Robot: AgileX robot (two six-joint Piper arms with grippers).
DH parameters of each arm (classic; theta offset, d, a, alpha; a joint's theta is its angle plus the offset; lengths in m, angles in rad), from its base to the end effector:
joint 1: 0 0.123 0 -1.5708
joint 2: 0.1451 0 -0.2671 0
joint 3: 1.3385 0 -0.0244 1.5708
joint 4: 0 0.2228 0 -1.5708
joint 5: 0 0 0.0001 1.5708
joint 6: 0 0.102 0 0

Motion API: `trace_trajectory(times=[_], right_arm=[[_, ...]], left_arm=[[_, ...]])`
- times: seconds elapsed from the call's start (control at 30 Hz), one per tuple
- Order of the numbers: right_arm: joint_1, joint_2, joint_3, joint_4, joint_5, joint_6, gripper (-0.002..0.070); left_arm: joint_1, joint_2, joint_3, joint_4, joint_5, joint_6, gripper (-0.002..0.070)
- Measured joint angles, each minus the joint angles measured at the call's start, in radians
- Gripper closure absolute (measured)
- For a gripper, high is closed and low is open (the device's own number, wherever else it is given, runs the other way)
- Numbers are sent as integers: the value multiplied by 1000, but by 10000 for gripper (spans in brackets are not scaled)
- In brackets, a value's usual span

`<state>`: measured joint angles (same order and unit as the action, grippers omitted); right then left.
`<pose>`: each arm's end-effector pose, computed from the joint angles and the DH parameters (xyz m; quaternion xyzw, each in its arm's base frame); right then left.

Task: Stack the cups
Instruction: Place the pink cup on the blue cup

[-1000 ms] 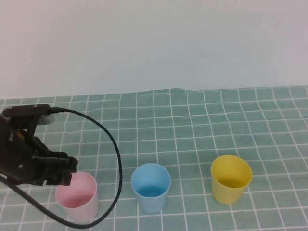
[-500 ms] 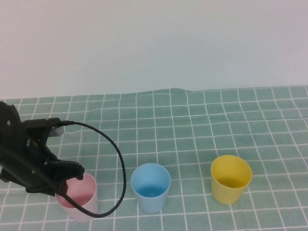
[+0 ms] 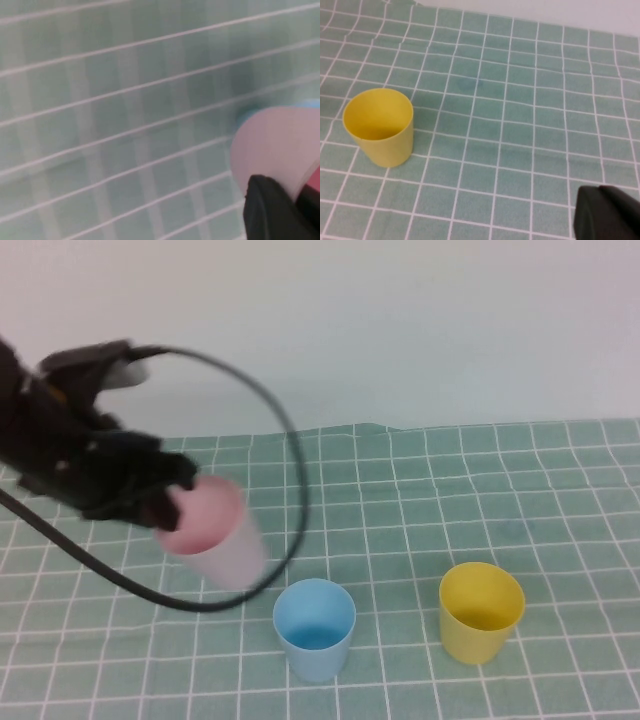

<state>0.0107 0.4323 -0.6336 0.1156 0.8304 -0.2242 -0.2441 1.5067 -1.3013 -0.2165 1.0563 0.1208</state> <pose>0.0699 0.0094 0.3034 -0.0890 0.8646 0.0036 0.4944 0.2722 -0.0875 0.2951 0.1438 0.9646 -0.1145 0.1890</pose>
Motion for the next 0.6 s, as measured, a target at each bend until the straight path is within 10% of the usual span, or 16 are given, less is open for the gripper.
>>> trace_trajectory(times=[0.3, 0.6], right_arm=[[0, 1, 0, 0, 0, 0, 678], [0, 1, 0, 0, 0, 0, 678]], left_arm=[[-239, 12, -53, 66, -44, -38, 662], [-288, 112, -53, 116, -73, -51, 662]])
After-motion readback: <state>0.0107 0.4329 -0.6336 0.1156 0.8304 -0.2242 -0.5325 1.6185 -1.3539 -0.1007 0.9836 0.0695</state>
